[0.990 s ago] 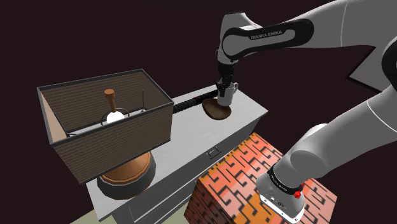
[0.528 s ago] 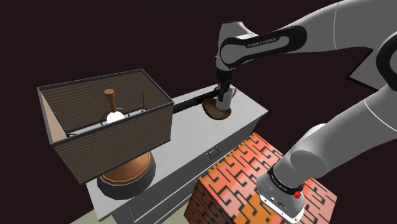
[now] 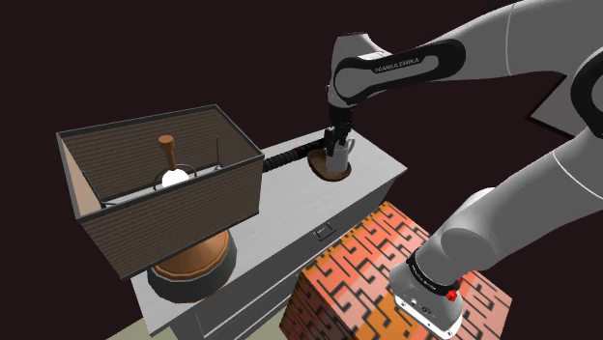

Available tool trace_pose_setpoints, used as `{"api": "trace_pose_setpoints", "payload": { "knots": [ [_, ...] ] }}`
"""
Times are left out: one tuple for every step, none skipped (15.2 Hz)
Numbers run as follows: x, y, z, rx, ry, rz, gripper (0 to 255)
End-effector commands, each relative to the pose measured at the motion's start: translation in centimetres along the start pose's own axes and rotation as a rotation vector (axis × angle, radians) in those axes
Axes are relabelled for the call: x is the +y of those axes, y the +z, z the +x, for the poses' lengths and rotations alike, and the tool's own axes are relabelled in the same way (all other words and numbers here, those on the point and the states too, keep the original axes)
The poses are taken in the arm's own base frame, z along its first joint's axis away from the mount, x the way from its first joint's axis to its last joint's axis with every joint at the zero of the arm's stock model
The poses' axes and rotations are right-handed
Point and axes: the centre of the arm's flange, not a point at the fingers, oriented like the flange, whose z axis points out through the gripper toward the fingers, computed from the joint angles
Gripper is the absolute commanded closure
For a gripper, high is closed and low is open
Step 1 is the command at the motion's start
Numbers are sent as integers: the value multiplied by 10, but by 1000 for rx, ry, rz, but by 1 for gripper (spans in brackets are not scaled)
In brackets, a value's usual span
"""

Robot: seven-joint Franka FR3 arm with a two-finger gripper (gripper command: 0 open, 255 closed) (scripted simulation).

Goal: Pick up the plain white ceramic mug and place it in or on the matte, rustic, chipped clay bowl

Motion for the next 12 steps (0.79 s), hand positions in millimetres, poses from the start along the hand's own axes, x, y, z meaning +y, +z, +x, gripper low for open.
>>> {"api": "trace_pose_setpoints", "payload": {
  "knots": [
    [0,0,0,0,0,0,0],
    [0,0,0,0,0,0,0],
    [0,0,0,0,0,0,0],
    [0,-13,0,0,0,0,0],
    [0,-26,0,0,0,0,0],
    [0,-40,0,0,0,0,0],
    [0,-50,0,0,0,0,0],
    [0,-50,0,0,0,0,0],
    [0,-50,0,0,0,0,0],
    [0,-50,0,0,0,0,0],
    [0,-50,0,0,0,0,0],
    [0,-50,0,0,0,0,0]
  ]
}}
